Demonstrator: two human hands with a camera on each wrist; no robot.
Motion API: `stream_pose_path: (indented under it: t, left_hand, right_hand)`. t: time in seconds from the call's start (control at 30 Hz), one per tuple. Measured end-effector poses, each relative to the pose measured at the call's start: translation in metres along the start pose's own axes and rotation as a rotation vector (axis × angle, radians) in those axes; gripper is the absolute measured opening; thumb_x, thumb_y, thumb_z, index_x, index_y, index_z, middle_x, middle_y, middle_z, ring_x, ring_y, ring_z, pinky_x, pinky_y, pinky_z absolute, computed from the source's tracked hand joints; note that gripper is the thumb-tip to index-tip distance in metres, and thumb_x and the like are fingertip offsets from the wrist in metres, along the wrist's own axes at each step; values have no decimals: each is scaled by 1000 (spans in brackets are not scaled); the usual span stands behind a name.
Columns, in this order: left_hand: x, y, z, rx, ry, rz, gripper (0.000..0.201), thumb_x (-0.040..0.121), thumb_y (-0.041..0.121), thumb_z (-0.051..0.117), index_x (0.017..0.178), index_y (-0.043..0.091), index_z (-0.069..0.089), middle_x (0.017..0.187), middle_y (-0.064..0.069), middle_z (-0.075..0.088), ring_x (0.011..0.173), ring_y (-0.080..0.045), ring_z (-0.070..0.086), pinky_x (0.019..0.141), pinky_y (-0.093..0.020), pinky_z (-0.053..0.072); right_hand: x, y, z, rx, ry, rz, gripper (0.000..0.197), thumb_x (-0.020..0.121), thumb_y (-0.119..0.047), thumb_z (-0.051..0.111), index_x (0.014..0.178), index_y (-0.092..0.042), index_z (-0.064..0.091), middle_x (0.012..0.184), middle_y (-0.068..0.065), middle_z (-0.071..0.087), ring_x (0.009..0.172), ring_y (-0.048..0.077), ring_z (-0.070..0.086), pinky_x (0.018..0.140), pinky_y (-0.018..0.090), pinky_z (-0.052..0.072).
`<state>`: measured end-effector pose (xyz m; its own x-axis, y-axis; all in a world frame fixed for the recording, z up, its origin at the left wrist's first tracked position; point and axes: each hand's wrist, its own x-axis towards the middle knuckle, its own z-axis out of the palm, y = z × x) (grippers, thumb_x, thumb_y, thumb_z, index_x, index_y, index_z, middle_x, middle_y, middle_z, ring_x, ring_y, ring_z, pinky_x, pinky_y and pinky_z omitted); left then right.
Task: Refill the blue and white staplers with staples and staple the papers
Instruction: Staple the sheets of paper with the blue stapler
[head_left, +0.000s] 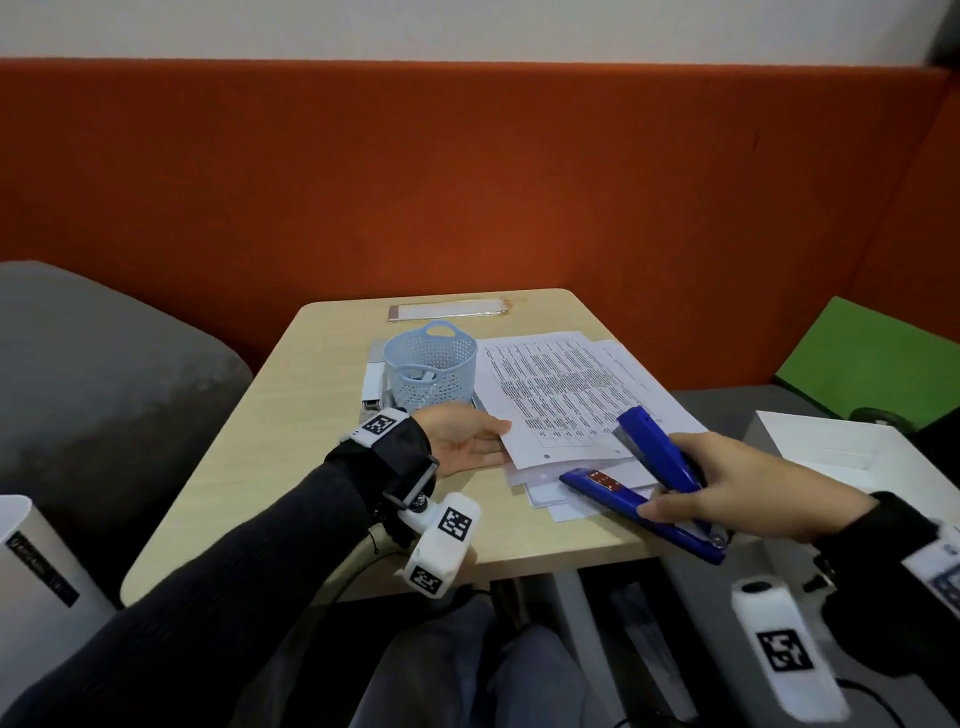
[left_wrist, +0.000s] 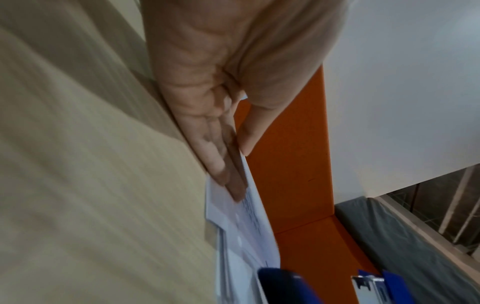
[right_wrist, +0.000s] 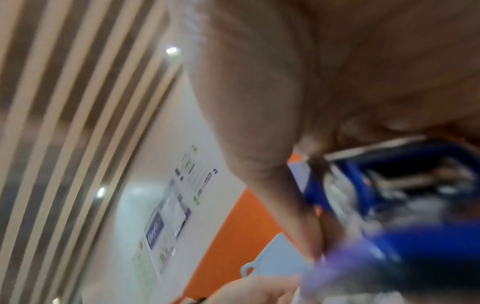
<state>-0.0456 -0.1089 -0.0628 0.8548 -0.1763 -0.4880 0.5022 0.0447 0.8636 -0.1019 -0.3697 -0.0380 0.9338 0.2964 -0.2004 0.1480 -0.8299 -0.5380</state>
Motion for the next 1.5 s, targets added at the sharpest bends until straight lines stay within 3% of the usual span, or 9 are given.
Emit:
stream_pose_path:
  t: [0.17,0.27,0.4,0.5,0.6,0.87,1.1,1.27,1.5]
  left_hand:
    - [3,-3,-3,-25,-5,4,31,98,1,48,128,2,54,124,-15,63,107,-23,62,73,-25,55]
    - [5,-3,-5,-33,-30,-3,22,97,1,49,118,5,57,104,-10,68,88,-19,65,65,-23,59]
    - [0,0,-7,-6,-86,-24,19,97,6,51,115,7,60,104,-8,68,89,-19,65,72,-24,57]
    - [-1,1,-5,62,-93,23,31,97,10,54,127,4,57,118,-13,66,91,-20,66,74,-24,58]
    - [-2,1,-4,48,-120,64,31,97,10,54,128,5,57,121,-13,66,93,-19,67,78,-25,58]
    - [-7,14,3,41,-201,173,24,96,13,55,118,10,63,107,-8,72,88,-18,72,71,-27,58]
    - [8,31,12,115,-195,236,18,92,10,61,109,7,55,108,-17,66,83,-23,67,80,-34,60]
    - [18,52,10,54,-172,304,25,91,10,62,115,5,54,103,-14,72,82,-20,72,69,-28,59]
    - [27,42,9,229,-198,342,29,92,7,61,119,-2,63,105,-12,72,84,-19,68,80,-30,59]
  right_hand:
    - [-18,-7,8,1052,-299,190,40,78,-7,76,110,15,65,103,31,70,84,40,73,76,40,61]
    - [-29,-6,14,1353,-472,169,72,56,-12,93,119,10,64,120,30,64,76,30,72,65,35,62]
    - [-38,-11,30,1538,-374,158,83,43,-13,98,121,-12,67,124,33,61,71,31,71,58,36,60]
    - [-40,-19,38,1550,-311,141,73,50,-34,93,119,-21,71,112,31,66,69,29,68,55,32,58]
    - [-40,-26,45,1549,-240,165,60,80,-64,59,120,-21,71,101,26,65,67,28,65,59,32,60]
    - [-29,-36,56,1493,-190,197,56,76,-54,61,73,-2,80,96,25,73,70,33,71,65,44,61]
    - [-7,-34,42,1364,-122,98,65,79,-51,57,112,3,71,113,23,70,72,33,71,59,36,59]
    - [7,-31,36,1311,-97,85,57,75,-60,57,79,-6,77,70,19,67,38,23,56,38,23,46]
    - [30,-27,30,1369,-47,0,58,81,-63,50,80,-15,81,89,23,73,45,23,62,44,27,53]
